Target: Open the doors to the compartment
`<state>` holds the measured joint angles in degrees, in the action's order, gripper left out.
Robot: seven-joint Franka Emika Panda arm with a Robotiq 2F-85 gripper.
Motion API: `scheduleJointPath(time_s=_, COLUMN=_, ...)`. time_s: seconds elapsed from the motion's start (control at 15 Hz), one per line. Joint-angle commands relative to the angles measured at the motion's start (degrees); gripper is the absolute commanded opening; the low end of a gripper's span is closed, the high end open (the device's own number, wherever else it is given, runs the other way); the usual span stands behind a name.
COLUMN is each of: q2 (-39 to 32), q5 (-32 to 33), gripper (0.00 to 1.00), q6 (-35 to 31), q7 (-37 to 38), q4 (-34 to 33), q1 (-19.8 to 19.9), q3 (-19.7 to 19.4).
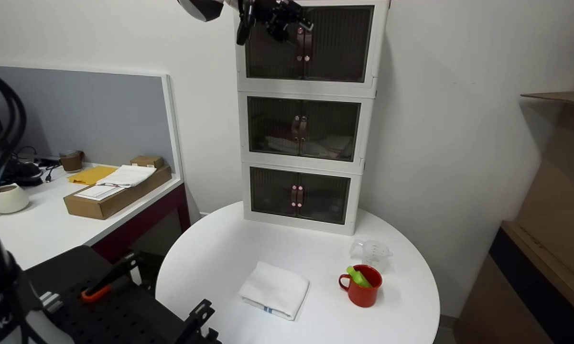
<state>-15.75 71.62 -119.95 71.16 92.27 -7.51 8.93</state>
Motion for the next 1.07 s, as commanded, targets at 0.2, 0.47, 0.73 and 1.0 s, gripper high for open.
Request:
scheduleJointPath(time_s=0.2, q2=-3.04, q5=-1.27, gripper=1.00, q6=-1.13, q7=-4.89, q4=-4.45, q1=-1.38, q3=-0.94)
scheduleJointPath(time_s=0.47, q2=-4.10, q5=-1.92, gripper=1.00, q6=-1.13, q7=-7.09, q4=-5.72, q1=-1.65, q3=-0.88)
scheduleJointPath(time_s=0.73, q2=-5.63, q5=-2.01, gripper=1.00, q6=-1.23, q7=-8.37, q4=-7.35, q1=-2.64, q3=-0.95)
scheduleJointPath(time_s=1.0, q2=-5.82, q5=-1.99, gripper=0.86, q6=-0.87, q7=-8.84, q4=-7.64, q1=-2.32, q3=-1.77)
